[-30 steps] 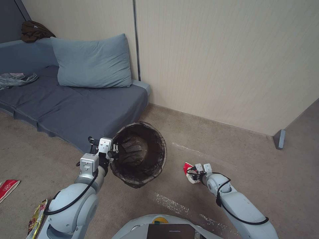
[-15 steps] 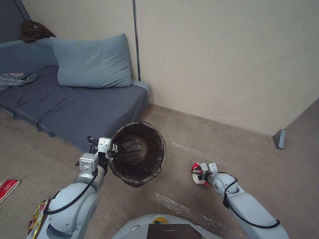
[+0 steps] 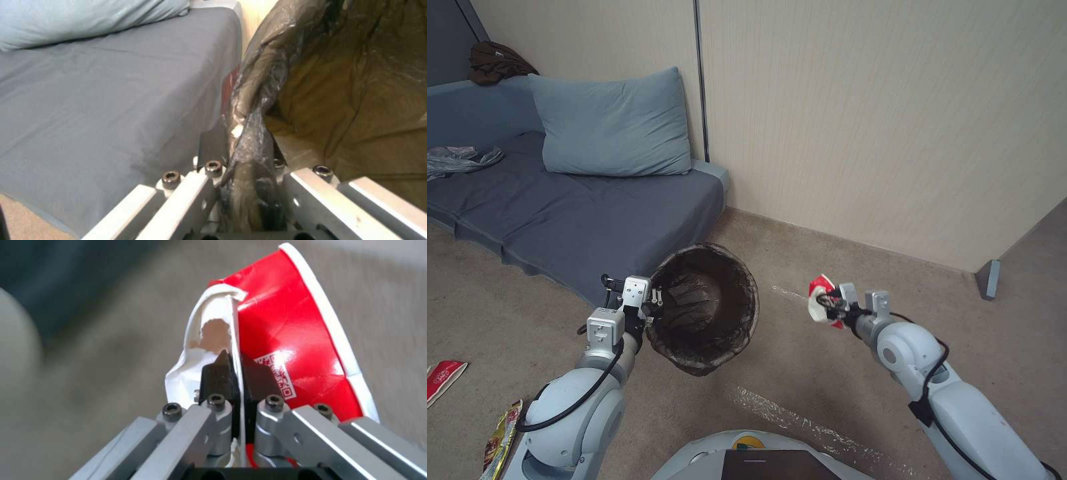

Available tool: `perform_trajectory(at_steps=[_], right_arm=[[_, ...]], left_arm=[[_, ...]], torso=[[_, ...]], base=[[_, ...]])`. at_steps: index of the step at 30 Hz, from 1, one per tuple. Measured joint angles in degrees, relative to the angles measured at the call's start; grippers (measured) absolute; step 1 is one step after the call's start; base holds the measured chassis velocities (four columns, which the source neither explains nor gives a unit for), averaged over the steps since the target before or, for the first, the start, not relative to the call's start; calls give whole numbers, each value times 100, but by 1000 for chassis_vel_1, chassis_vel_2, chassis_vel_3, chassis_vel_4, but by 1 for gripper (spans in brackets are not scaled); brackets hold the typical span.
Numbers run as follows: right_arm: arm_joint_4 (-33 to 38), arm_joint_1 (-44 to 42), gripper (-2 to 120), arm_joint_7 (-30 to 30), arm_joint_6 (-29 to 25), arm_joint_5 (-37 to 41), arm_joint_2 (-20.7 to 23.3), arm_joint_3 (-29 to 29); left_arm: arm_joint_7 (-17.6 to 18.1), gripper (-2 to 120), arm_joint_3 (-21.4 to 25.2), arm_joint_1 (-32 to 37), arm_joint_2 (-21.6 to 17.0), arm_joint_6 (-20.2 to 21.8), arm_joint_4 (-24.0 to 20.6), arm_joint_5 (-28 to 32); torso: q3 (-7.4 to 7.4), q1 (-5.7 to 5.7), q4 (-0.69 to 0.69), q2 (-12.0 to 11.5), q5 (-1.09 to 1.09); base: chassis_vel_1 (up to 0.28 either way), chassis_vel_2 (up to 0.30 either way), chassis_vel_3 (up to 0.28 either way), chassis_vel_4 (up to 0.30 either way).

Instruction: Pick up the trash bin, then pick up the garbage from the floor and place it into the trash bin.

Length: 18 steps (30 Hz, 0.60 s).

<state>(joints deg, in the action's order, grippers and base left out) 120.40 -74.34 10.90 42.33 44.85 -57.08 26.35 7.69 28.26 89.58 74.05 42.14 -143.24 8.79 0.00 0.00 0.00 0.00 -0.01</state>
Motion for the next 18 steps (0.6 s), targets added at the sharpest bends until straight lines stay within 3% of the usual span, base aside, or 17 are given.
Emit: perform_trajectory(at_steps=[8, 15, 18], right_arm=[[1010, -108, 0, 221, -4, 539, 174, 325], [2231, 59, 0, 423, -11, 1762, 591, 746], [2356, 120, 0, 350, -13, 2114, 742, 822]], left_arm=[[2, 0, -8, -19, -29, 0, 0, -21], [10, 0, -75, -47, -5, 0, 20, -86], [9, 0, -95, -65, 0, 0, 72, -104]], torso=[[0, 0, -1, 0, 1], [-1, 0, -1, 0, 1], [-1, 0, 0, 0, 0]], base=[[0, 0, 0, 0], [0, 0, 0, 0], [0, 0, 0, 0]])
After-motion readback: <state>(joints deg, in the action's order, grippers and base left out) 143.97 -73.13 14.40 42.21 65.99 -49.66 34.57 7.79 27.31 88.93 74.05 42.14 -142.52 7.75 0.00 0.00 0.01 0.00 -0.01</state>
